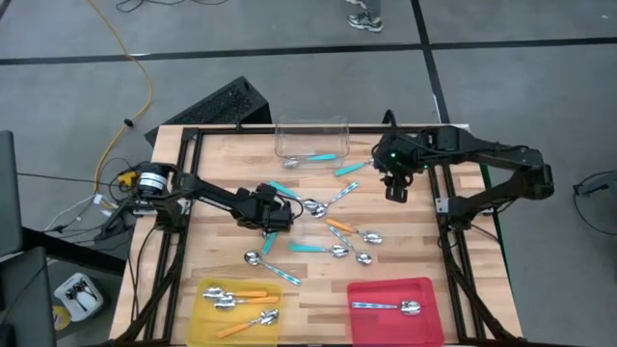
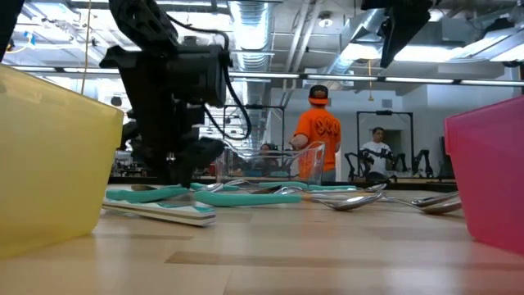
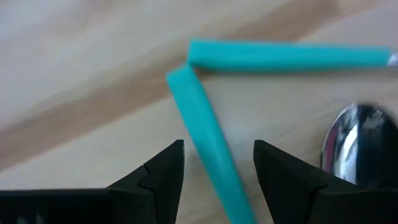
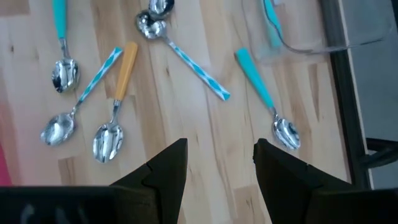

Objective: Sort silverware by color (type)
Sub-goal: Put the blue spoon into the transparent bin

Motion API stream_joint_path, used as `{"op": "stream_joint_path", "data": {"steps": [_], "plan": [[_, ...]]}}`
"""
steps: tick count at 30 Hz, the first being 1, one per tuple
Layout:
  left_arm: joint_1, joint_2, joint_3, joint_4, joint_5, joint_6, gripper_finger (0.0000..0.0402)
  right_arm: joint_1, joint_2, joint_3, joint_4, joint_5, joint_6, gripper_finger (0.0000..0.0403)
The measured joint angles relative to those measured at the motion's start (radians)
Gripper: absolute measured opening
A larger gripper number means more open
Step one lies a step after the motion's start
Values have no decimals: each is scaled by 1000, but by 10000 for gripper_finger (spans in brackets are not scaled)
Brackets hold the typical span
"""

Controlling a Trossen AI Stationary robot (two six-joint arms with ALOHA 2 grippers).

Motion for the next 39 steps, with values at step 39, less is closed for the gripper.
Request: {"op": "stream_joint_path", "data": {"steps": [39], "plan": [[-26, -93, -4, 15, 46, 145, 37, 205, -48, -4, 37, 3, 60, 205]]}}
